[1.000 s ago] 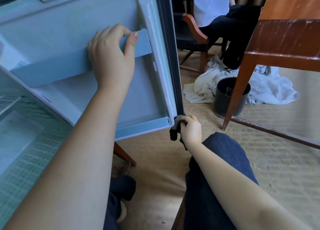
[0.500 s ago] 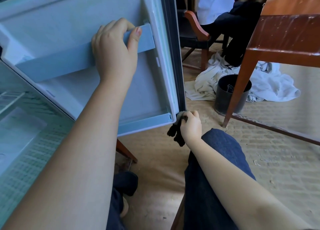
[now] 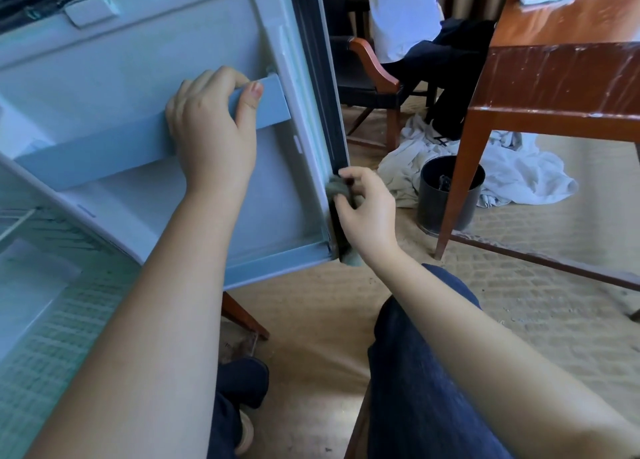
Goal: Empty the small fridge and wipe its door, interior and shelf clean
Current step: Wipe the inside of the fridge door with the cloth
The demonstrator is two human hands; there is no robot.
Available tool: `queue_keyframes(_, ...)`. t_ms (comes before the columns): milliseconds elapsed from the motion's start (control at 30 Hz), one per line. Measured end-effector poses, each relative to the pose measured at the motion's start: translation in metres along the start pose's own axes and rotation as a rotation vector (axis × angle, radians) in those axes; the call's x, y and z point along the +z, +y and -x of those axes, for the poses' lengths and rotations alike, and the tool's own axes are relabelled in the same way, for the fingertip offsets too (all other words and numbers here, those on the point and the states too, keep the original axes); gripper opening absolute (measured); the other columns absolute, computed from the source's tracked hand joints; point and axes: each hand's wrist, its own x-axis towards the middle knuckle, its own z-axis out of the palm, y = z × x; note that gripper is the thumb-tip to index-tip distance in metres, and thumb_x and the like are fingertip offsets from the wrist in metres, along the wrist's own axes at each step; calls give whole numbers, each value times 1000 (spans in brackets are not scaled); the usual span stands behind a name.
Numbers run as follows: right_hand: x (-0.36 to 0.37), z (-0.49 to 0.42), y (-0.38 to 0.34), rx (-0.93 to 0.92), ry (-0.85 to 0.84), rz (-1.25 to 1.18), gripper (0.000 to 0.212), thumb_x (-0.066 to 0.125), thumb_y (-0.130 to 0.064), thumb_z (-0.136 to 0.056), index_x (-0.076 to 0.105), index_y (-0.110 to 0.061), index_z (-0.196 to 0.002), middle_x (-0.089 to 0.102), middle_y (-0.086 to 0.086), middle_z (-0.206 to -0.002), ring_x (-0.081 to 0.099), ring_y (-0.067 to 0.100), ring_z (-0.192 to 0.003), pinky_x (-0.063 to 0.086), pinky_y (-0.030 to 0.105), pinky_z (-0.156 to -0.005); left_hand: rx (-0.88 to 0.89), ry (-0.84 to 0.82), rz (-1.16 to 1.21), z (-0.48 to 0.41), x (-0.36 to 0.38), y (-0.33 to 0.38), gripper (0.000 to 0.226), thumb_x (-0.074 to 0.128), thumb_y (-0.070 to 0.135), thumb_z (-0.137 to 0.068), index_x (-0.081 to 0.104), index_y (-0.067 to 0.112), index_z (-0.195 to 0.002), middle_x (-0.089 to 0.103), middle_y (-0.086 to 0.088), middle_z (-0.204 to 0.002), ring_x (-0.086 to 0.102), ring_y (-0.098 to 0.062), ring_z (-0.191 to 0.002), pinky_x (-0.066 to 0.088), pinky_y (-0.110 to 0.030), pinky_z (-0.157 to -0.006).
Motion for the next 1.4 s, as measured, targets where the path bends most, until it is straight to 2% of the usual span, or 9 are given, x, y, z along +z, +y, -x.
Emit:
queue_keyframes(133, 5, 5, -5, -38, 78, -71, 25, 62, 0, -81, 63, -14, -102, 56, 0, -104, 57, 6, -87, 47, 15, -75, 0, 14, 11, 2, 0, 0, 32, 47, 35, -95, 63, 8, -88, 65, -14, -89, 55, -34, -88, 30, -38, -76)
queue_keyframes(267, 9, 36, 39, 297, -87, 115, 18, 58, -2, -87, 68, -11, -97, 55, -3, -94, 59, 19, -83, 50, 29, -76, -4, 16, 8, 1, 0, 0, 31, 48, 34, -95, 63, 8, -87, 64, -13, -87, 55, -34, -86, 30, -38, -75)
queue_keyframes(333, 5, 36, 42, 373, -142, 160, 19, 58, -3, -87, 70, -12, -98, 61, -1, -97, 59, 18, -90, 42, 15, -72, 1, 16, 14, 1, 0, 0, 30, 49, 34, -95, 63, 8, -86, 64, -13, -85, 55, -34, -84, 30, -38, -74)
queue_keyframes(433, 0, 6, 1, 187, -53, 115, 18, 63, -5, -85, 74, -14, -97, 70, 1, -99, 62, 15, -95, 35, 7, -75, 8, 17, 7, 1, 0, 0, 29, 49, 33, -95, 63, 9, -85, 64, -13, -84, 54, -34, -82, 29, -37, -72)
queue_keyframes(567, -7, -43, -59, -108, 32, 65, 15, 65, -12, -85, 76, -17, -94, 72, -3, -94, 63, 11, -88, 46, 21, -83, -2, 15, -4, 0, 2, 0, 28, 50, 32, -94, 63, 9, -85, 65, -12, -85, 55, -34, -84, 29, -37, -73)
queue_keyframes(733, -3, -19, -21, 2, -45, 352, 11, 62, -17, -88, 69, -17, -96, 64, -1, -91, 51, 21, -93, 41, 31, -66, 6, 17, -15, 0, 2, 1, 26, 52, 31, -94, 63, 10, -83, 65, -11, -82, 56, -34, -80, 28, -36, -71)
queue_keyframes(833, -5, 1, 6, 99, -180, 491, 8, 61, -16, -88, 68, -15, -92, 67, 1, -87, 47, 27, -99, 43, 35, -72, 18, 19, -16, 1, 0, 1, 27, 51, 31, -94, 63, 10, -82, 64, -11, -80, 55, -34, -78, 27, -36, -70)
queue_keyframes(1167, -17, -92, -136, -304, 146, 212, 9, 66, -14, -83, 73, -14, -88, 69, -2, -87, 53, 17, -94, 43, 27, -72, 25, -9, -13, 2, -3, 1, 24, 53, 30, -92, 62, 12, -80, 64, -9, -77, 53, -32, -74, 22, -31, -66)
queue_keyframes(1400, -10, -46, -68, -176, 13, 327, 11, 63, -8, -84, 70, -12, -91, 66, 1, -89, 52, 22, -91, 46, 34, -71, 17, -5, 0, -2, -3, 3, 30, 46, 34, -91, 62, 12, -78, 64, -7, -75, 56, -32, -72, 22, -31, -65)
